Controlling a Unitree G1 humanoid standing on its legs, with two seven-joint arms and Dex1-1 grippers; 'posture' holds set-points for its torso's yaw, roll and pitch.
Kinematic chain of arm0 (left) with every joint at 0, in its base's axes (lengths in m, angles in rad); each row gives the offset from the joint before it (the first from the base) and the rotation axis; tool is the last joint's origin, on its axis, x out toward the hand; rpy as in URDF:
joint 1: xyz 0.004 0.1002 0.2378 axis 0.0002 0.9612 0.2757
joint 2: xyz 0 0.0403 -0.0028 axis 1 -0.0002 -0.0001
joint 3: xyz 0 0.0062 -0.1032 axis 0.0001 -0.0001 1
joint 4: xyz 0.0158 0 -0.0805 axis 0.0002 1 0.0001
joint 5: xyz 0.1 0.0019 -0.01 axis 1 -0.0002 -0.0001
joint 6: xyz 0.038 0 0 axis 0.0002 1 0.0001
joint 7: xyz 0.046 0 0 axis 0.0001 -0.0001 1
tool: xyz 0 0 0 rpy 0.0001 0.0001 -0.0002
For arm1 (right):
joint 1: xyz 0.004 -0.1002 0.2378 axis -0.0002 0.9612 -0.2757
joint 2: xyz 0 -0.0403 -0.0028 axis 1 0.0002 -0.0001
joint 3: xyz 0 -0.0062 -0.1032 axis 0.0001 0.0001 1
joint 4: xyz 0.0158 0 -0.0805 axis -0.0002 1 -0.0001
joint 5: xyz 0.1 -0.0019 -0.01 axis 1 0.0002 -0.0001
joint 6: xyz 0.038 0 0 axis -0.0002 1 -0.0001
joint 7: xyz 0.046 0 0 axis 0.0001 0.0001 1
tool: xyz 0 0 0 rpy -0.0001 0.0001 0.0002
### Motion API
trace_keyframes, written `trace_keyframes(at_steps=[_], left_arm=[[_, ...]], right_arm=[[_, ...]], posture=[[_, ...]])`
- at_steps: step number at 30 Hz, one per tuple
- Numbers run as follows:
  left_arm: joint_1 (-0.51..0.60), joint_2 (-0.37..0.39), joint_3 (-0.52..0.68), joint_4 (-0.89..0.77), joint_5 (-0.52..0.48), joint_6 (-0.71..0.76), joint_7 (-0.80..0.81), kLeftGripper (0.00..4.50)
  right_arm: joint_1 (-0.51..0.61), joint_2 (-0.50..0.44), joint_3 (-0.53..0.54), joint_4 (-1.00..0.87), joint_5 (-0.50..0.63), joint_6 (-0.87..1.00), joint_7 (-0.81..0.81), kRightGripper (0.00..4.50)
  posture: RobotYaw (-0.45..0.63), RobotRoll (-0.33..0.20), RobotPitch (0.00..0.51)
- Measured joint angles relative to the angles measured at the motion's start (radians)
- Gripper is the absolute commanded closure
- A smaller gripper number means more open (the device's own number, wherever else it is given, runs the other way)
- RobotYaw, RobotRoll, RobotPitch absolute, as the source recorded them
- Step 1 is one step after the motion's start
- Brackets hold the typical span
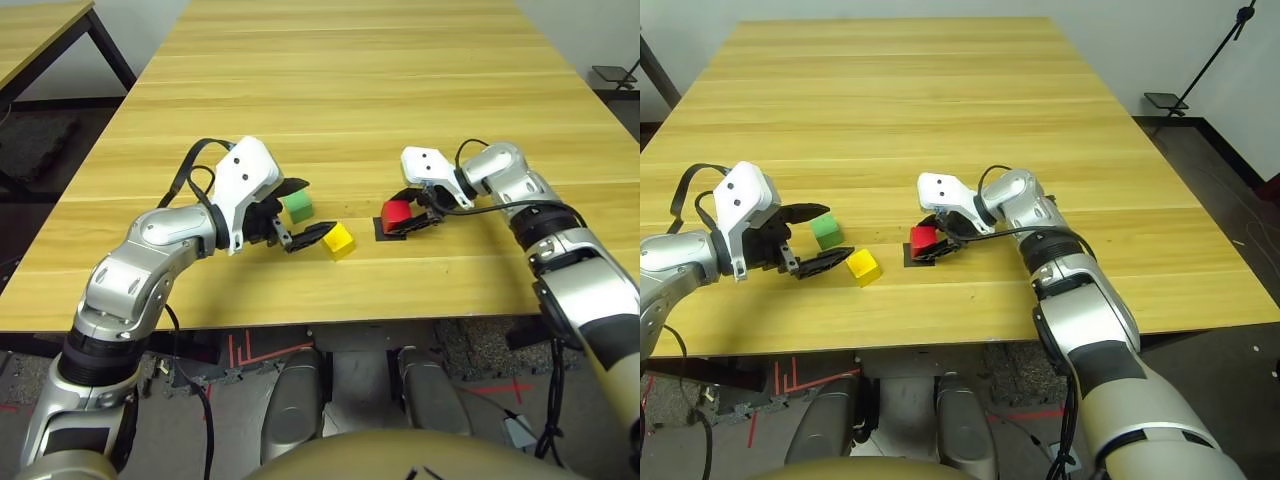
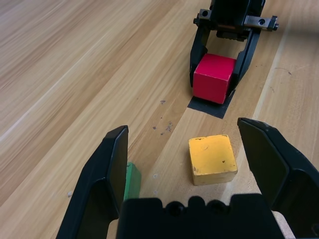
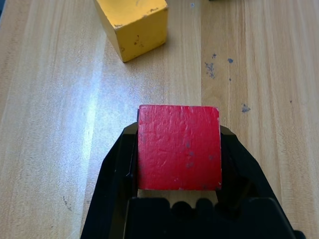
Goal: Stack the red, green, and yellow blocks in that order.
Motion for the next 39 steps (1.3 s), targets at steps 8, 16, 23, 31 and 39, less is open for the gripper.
trace_keyframes(at_steps=[8,16,23,31,39], left_arm=[[-0.025,0.000,0.001,0.023,0.009,0.001,0.030,0.00],[-0.168,0.029,-0.083,0.176,0.094,-0.020,-0.024,0.00],[-0.266,0.043,-0.183,0.386,0.177,-0.098,-0.144,0.00],[-0.325,0.025,-0.237,0.601,0.283,-0.191,-0.205,0.00],[-0.358,-0.006,-0.259,0.718,0.343,-0.254,-0.258,0.00]], right_arm=[[0.000,0.004,0.005,0.021,-0.012,-0.011,-0.006,1.01],[-0.004,-0.009,-0.020,0.025,0.030,-0.049,0.073,0.03],[-0.042,-0.224,-0.082,-0.149,0.171,0.053,0.149,0.03],[0.099,-0.352,-0.172,-0.509,0.290,0.339,0.128,0.03],[0.200,-0.362,-0.203,-0.686,0.340,0.447,0.050,0.03]], posture=[[0.43,-0.190,0.087],[0.35,-0.170,0.073],[0.28,-0.156,0.062],[0.18,-0.136,0.049],[0.14,-0.117,0.041]])
